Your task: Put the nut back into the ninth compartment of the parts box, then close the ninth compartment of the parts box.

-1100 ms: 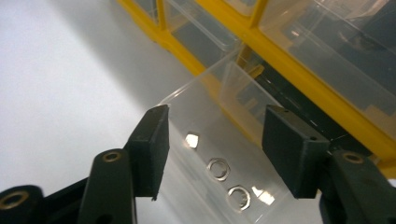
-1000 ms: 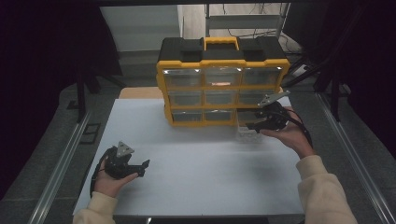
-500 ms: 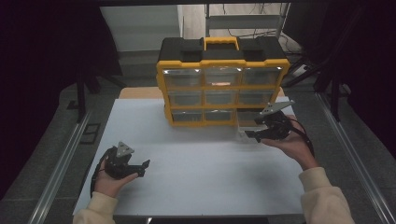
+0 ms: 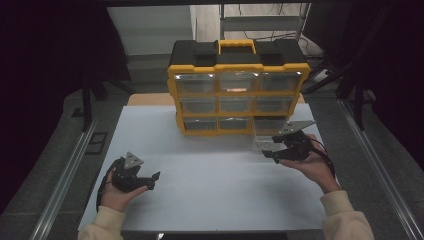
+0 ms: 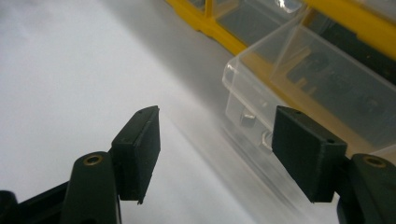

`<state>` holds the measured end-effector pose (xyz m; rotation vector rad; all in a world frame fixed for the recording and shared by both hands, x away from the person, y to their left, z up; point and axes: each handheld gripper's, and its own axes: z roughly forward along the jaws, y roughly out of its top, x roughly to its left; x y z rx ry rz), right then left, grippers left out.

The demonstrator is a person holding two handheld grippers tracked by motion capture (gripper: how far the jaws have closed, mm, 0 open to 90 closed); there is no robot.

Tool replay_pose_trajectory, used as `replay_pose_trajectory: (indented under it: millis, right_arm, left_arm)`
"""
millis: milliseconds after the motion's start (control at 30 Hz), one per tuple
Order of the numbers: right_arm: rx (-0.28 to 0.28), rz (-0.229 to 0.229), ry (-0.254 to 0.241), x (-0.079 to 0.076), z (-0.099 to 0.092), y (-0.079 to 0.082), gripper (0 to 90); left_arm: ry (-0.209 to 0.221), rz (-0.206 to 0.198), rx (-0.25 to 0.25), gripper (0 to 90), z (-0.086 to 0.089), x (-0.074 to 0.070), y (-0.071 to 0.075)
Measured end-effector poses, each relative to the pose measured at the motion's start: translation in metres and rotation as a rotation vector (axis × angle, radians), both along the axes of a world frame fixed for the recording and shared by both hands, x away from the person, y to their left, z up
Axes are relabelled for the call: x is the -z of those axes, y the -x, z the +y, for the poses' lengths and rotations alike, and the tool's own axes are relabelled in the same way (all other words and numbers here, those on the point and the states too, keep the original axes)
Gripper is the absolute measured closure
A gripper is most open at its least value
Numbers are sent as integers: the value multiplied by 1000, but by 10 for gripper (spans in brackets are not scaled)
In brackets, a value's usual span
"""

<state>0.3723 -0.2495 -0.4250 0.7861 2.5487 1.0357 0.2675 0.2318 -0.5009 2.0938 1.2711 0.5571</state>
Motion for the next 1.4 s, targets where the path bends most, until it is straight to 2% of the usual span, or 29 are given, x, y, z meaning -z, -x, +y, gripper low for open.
replay_pose_trajectory:
  millis: [467, 767, 933, 1100, 1167, 1400]
  right_arm:
    - [21, 12, -1, 16, -10, 9, 337]
    - [31, 22, 18, 25, -11, 13, 331]
    - [62, 12, 13, 29, -11, 12, 343]
    - [71, 13, 32, 35, -7, 11, 442]
    - [78, -4, 48, 36, -6, 11, 491]
    - [102, -31, 73, 39, -4, 10, 729]
  left_arm:
    - [2, -5, -2, 109, -1, -1, 2]
    - [-1, -7, 1, 109, -2, -2, 4]
    - [0, -8, -6, 108, 0, -2, 5]
    - [-1, -6, -8, 108, 1, -1, 5]
    - [-2, -6, -7, 108, 1, -1, 5]
    - [1, -6, -5, 107, -1, -1, 4]
